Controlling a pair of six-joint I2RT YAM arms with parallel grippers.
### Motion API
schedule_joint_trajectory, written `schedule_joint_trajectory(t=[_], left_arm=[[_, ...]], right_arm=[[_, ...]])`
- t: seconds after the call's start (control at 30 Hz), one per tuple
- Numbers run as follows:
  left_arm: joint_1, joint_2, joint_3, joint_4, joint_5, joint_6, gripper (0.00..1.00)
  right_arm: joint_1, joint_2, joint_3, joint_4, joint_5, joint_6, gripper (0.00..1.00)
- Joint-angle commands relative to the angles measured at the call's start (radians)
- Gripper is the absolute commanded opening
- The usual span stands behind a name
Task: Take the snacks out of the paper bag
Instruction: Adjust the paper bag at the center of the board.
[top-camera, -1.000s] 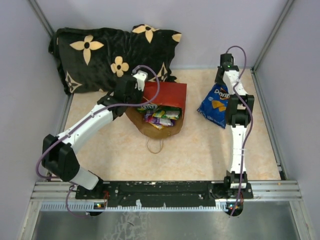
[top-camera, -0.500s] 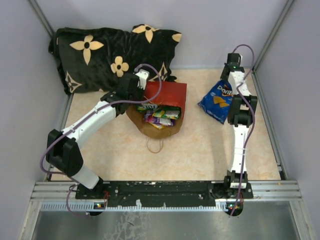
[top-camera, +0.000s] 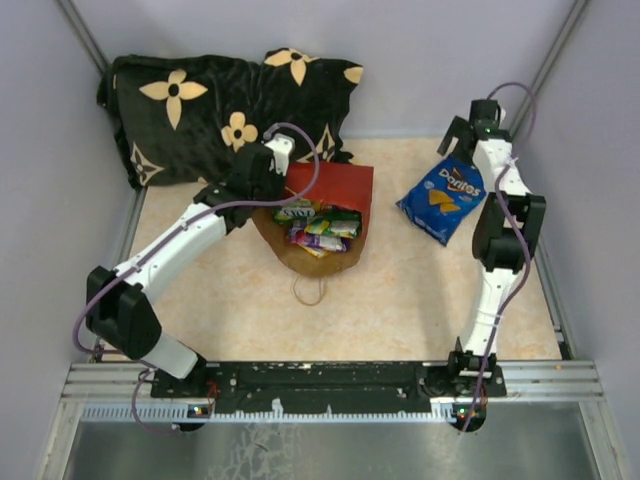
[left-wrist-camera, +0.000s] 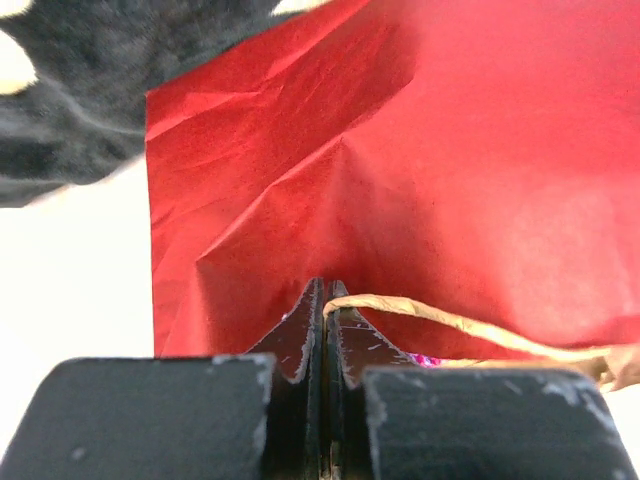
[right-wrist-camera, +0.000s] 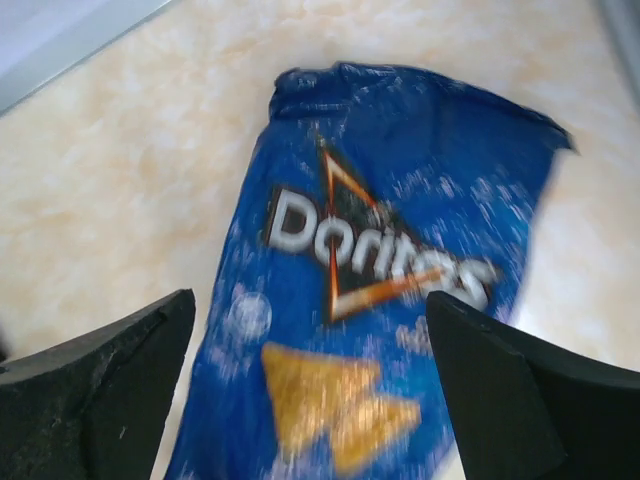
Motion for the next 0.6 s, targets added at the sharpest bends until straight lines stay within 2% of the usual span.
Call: schedule_joint_trajectory(t=[0.0, 0.13, 0.23, 0.37, 0.57], left_arm=[[0.011, -0.112, -0.042, 0.048, 0.025, -0.023, 0.0], [0.012, -0.148, -0.074, 0.048, 0.044, -0.03, 0.01], [0.011, -0.146, -0.072, 0.026, 0.031, -0.022, 0.01], [0.012, -0.134, -0.068, 0.027, 0.033, -0.023, 0.01], [0.012, -0.116, -0.064, 0.035, 0.033, -0.014, 0.0]], right_arm=[[0.075, -0.425, -0.267, 0.086, 0.21, 0.071, 0.99], [0.164, -0.521, -0.485, 0.028, 0.359, 0.236, 0.99], [0.232, -0.502, -0.568, -0.048, 0.446, 0.369, 0.99], [0.271, -0.434, -0.591, -0.151, 0.488, 0.537, 0.99], [0.273, -0.358, -0.618, -0.146, 0.493, 0.567, 0.99]])
